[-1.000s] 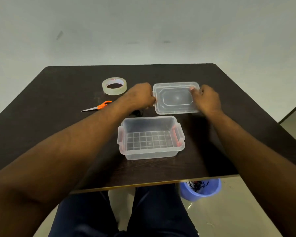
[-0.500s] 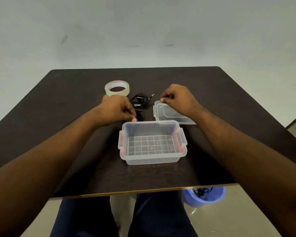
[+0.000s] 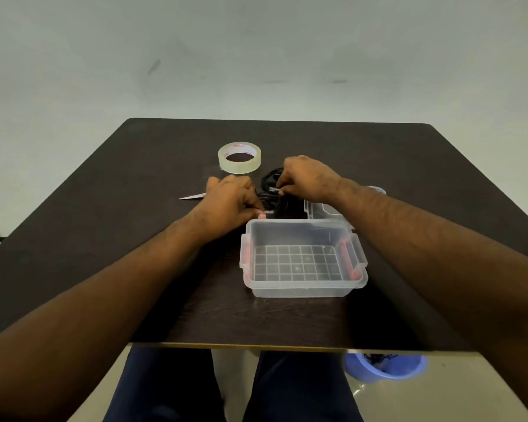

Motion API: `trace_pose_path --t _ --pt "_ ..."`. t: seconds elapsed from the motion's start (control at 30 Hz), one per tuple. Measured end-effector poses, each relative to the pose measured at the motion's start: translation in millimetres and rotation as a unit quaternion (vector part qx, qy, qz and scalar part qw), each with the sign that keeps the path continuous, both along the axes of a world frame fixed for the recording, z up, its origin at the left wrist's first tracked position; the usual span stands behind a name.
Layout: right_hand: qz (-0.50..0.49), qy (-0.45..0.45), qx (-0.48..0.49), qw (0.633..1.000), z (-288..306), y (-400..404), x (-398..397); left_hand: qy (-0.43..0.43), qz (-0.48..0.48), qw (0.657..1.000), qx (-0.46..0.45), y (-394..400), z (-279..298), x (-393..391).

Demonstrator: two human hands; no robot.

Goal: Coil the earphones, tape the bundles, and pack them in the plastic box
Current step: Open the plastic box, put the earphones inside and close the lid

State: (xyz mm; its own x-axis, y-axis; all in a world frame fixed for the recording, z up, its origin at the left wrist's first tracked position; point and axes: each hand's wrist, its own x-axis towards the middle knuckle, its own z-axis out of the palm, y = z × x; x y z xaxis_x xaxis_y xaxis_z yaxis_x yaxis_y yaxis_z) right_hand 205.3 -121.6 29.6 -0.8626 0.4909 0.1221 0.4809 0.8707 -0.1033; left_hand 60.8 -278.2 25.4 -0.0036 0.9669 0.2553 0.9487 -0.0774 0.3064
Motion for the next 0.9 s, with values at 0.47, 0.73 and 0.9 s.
trace_pose_path --t 0.47,0.73,0.9 --pt "-0.104 0.302 -0.125 0.939 86 -77 65 -0.255 0.017 0.944 0.210 -44 86 31" --pt "-0.177 0.417 -0.136 0.881 76 -122 103 -0.386 -0.021 0.911 0.146 -71 88 72" --pt "-0.202 0.384 -0.179 0.883 54 -128 110 -0.384 0.007 0.922 0.042 -75 61 67"
